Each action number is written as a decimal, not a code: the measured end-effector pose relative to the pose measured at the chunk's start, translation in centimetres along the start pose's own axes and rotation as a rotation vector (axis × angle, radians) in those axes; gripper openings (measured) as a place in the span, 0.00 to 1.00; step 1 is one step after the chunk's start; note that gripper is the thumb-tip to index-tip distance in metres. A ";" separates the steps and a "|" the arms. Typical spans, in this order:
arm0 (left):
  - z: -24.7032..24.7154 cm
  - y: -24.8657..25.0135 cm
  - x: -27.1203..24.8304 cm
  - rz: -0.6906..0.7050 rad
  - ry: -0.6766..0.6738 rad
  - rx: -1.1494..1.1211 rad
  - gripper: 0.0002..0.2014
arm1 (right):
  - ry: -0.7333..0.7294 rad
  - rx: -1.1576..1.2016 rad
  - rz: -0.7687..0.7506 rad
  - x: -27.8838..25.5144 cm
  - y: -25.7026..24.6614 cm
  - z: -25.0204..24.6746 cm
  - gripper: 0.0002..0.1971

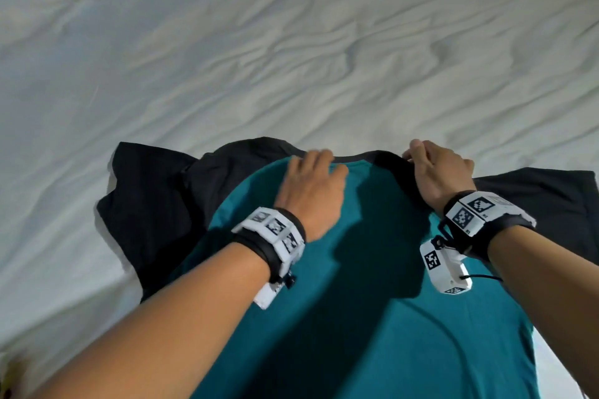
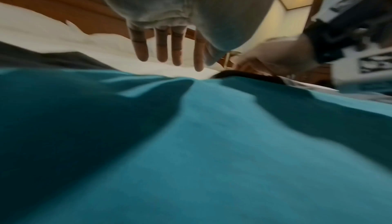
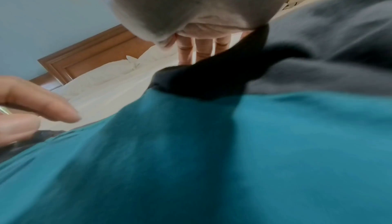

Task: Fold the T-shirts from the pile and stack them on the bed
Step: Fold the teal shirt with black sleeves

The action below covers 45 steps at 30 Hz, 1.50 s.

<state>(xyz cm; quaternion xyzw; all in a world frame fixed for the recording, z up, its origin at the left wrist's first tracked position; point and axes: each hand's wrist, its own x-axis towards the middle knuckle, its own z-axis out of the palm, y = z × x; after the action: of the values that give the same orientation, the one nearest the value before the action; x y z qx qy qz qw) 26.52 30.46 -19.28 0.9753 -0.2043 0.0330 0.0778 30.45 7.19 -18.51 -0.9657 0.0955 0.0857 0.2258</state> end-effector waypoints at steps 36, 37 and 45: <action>9.3 9.2 1.3 -0.100 -0.198 0.079 0.38 | 0.663 0.525 0.660 -9.2 19.8 -8.3 0.13; 9.3 9.2 1.3 -0.099 -0.192 0.079 0.38 | 0.707 0.570 0.690 -9.3 20.0 -8.6 0.12; 9.5 9.2 1.2 -0.098 -0.186 0.091 0.38 | 0.356 0.463 0.785 -8.8 20.8 -9.5 0.27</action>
<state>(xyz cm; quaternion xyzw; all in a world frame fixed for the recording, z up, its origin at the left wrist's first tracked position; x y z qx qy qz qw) 24.25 20.06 -27.29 0.9854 -0.1610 -0.0524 0.0158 18.46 -14.13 -17.02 -0.7809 0.5061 -0.0258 0.3653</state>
